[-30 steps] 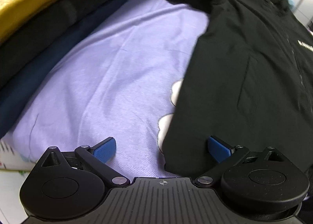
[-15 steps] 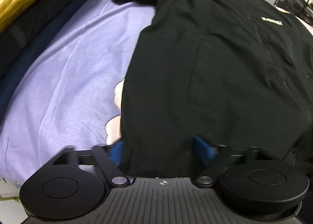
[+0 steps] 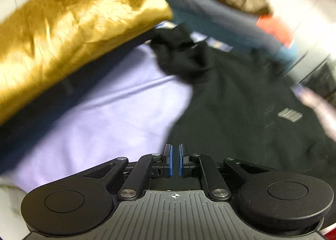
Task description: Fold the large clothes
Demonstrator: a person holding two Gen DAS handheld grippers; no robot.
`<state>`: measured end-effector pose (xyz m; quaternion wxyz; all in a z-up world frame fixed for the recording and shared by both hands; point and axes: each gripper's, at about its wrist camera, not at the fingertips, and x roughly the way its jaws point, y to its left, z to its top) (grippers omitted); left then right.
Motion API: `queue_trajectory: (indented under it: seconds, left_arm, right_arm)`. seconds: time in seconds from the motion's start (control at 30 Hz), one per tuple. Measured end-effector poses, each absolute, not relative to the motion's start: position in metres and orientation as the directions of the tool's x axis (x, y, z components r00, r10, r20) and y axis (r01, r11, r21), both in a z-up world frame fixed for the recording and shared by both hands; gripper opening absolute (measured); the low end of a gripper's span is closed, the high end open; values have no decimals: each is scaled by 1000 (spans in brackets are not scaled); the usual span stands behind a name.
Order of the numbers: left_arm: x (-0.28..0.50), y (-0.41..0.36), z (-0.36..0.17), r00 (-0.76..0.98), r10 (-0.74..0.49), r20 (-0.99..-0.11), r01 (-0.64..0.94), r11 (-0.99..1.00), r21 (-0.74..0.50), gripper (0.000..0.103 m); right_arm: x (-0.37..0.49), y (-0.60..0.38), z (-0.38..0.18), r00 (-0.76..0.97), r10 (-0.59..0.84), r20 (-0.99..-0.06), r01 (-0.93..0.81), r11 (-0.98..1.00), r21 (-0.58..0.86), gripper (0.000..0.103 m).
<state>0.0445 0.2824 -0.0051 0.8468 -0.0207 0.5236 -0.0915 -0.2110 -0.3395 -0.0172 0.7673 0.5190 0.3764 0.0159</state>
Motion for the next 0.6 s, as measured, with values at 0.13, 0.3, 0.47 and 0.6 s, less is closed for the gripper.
queue_trajectory:
  seconds: [0.13, 0.3, 0.47, 0.6]
  left_arm:
    - [36, 278, -43, 370, -149, -917, 189, 978, -83, 103]
    - [6, 303, -88, 290, -219, -932, 81, 976, -204, 103]
    - [-20, 318, -122, 226, -209, -952, 96, 977, -191, 103]
    - [-29, 315, -125, 271, -213, -939, 175, 970, -169, 103]
  right_arm:
    - [-199, -332, -50, 527, 318, -788, 509, 624, 593, 22]
    - [-225, -298, -84, 414, 224, -882, 569, 693, 443, 69]
    - [-248, -294, -101, 401, 202, -893, 558, 720, 413, 78]
    - [-249, -297, -112, 389, 188, -902, 491, 786, 375, 81]
